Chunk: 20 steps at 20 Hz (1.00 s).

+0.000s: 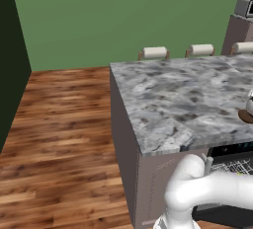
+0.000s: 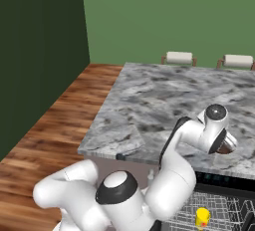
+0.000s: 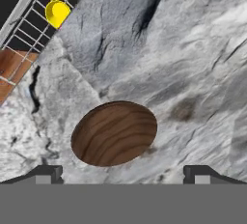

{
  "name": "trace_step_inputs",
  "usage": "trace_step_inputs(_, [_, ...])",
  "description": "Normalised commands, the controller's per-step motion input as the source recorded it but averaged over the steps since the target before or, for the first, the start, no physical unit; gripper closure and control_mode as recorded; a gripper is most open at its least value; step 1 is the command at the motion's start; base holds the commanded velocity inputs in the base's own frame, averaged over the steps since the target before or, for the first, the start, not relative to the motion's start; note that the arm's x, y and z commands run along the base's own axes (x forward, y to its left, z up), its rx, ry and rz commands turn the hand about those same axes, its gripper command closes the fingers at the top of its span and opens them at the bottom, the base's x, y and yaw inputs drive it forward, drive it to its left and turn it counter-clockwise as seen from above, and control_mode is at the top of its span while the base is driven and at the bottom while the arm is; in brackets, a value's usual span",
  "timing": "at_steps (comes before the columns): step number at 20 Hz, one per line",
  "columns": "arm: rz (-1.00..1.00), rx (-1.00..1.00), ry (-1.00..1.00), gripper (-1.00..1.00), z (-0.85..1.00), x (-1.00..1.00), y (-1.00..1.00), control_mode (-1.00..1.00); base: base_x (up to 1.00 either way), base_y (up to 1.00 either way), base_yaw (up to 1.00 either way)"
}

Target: Pick up the cup and bowl from the counter, place them in the dishwasher, and close the dishwasher door.

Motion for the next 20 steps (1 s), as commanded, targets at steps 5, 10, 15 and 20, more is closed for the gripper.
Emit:
trace_step_inputs(5, [0.00, 0.00, 0.22, -1.00, 0.36, 0.09, 0.00, -1.00, 0.00, 0.00, 0.00])
trace_step_inputs(10, [0.00, 0.00, 0.13, -1.00, 0.06, 0.01, -0.01, -1.00, 0.00, 0.00, 0.00])
trace_step_inputs(15, [0.00, 0.00, 0.01, -1.00, -0.06, -0.06, 0.00, -1.00, 0.00, 0.00, 0.00])
trace_step_inputs(20, [0.01, 0.00, 0.00, -1.00, -0.30, -0.23, 0.00, -1.00, 0.00, 0.00, 0.00])
